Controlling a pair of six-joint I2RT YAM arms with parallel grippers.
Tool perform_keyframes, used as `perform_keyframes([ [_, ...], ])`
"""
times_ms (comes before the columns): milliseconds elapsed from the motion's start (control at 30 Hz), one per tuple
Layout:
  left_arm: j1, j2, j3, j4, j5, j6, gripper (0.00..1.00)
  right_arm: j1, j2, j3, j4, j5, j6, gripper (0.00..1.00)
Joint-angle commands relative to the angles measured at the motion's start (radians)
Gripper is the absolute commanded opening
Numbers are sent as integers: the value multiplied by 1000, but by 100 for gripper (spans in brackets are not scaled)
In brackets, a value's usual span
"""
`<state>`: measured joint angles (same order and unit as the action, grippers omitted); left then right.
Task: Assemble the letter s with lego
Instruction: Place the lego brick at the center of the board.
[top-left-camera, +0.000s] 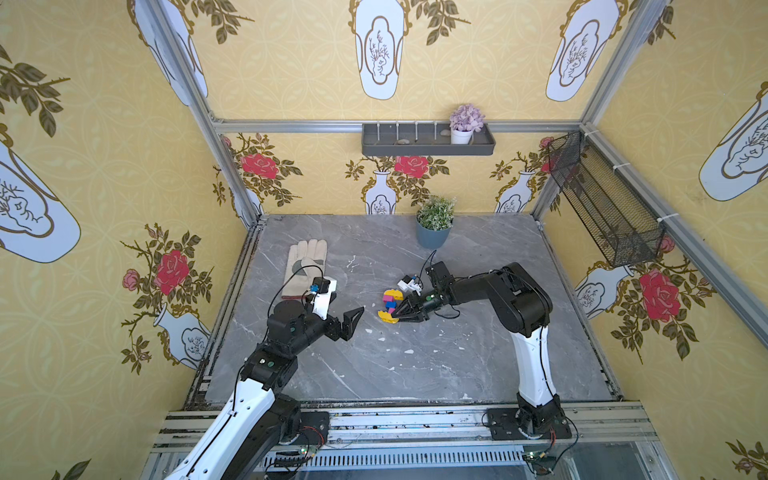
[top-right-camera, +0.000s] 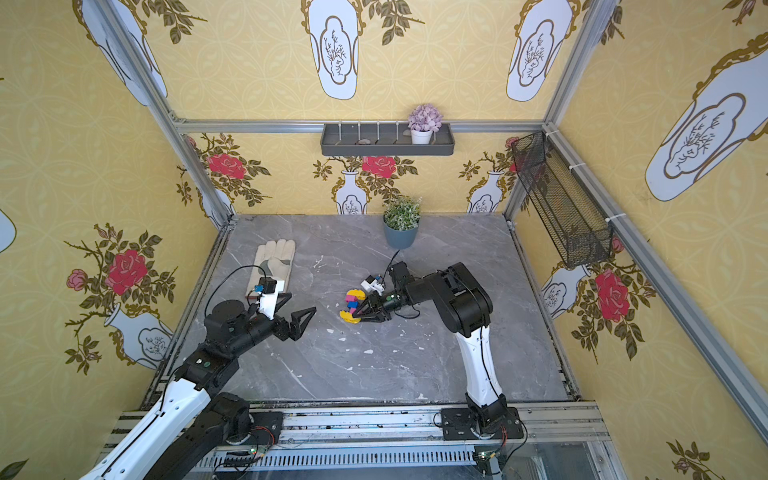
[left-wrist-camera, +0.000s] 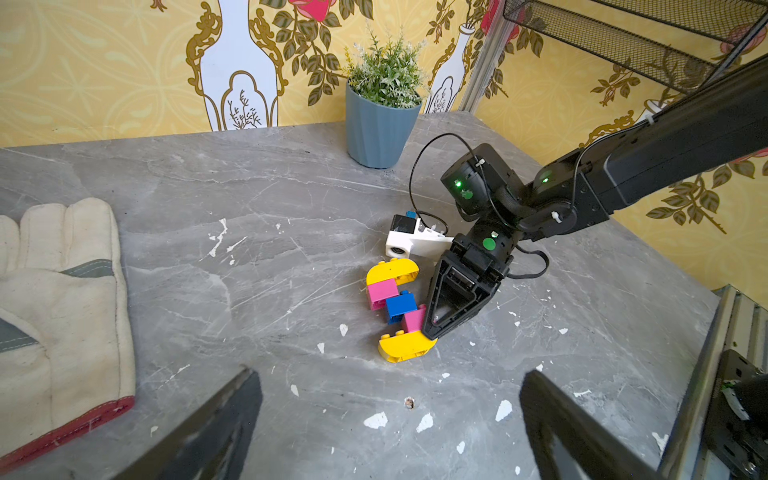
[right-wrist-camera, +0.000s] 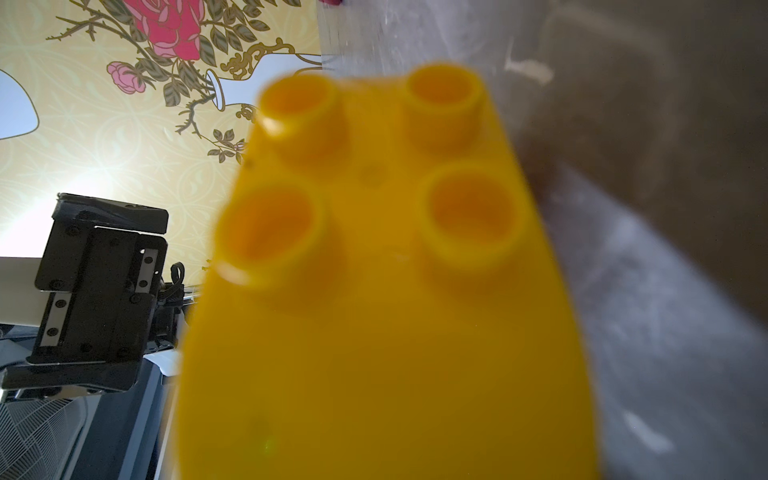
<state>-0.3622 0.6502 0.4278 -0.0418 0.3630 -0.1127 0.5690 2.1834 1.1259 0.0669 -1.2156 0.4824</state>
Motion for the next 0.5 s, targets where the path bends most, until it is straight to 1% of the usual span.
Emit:
perform_keyframes([
  [0, 0, -4, -9, 25, 1, -1, 99, -4, 14, -8, -102, 209, 19, 41],
  [200, 0, -6, -8, 22, -4, 0, 99, -8, 15, -14, -91, 212, 20, 47],
  [467, 0, -9, -6, 16, -4, 2, 99, -8, 14, -25, -73, 213, 28, 49],
])
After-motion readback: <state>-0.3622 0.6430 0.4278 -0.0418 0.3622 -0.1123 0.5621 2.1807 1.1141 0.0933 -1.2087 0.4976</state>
